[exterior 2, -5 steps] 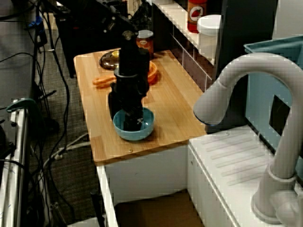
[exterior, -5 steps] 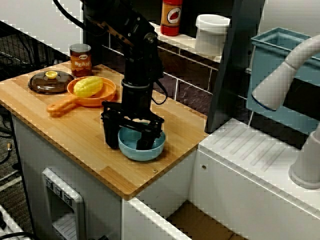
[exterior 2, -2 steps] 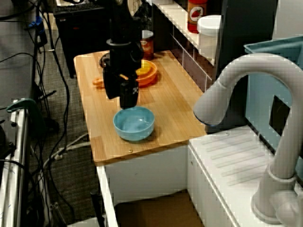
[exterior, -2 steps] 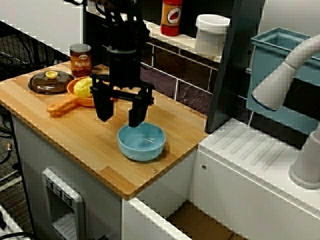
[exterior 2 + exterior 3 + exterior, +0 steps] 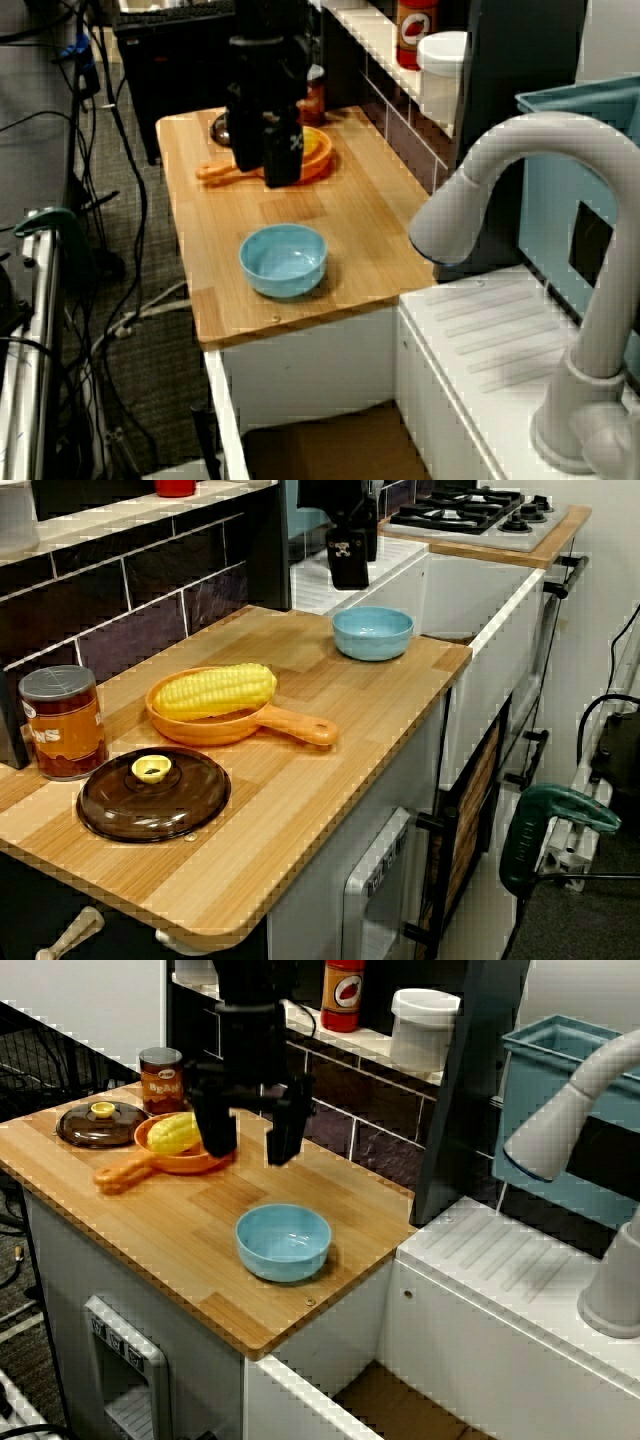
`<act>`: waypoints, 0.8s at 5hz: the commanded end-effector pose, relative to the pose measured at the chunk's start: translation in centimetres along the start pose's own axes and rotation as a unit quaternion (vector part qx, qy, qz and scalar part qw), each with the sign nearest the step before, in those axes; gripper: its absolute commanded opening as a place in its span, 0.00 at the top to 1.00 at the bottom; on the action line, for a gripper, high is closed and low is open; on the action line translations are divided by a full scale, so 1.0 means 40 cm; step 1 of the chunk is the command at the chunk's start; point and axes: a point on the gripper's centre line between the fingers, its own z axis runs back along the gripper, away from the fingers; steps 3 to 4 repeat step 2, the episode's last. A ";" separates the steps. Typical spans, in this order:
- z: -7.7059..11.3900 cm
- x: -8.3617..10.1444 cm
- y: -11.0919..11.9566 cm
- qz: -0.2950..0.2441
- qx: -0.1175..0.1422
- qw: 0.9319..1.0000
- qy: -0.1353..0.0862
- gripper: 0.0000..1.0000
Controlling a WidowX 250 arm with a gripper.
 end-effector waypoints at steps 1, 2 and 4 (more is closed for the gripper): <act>0.104 0.049 0.022 0.008 0.045 0.992 -0.120 0.00; 0.128 0.072 0.021 0.017 0.095 0.983 -0.157 0.00; 0.128 0.072 0.021 0.017 0.095 0.983 -0.157 0.00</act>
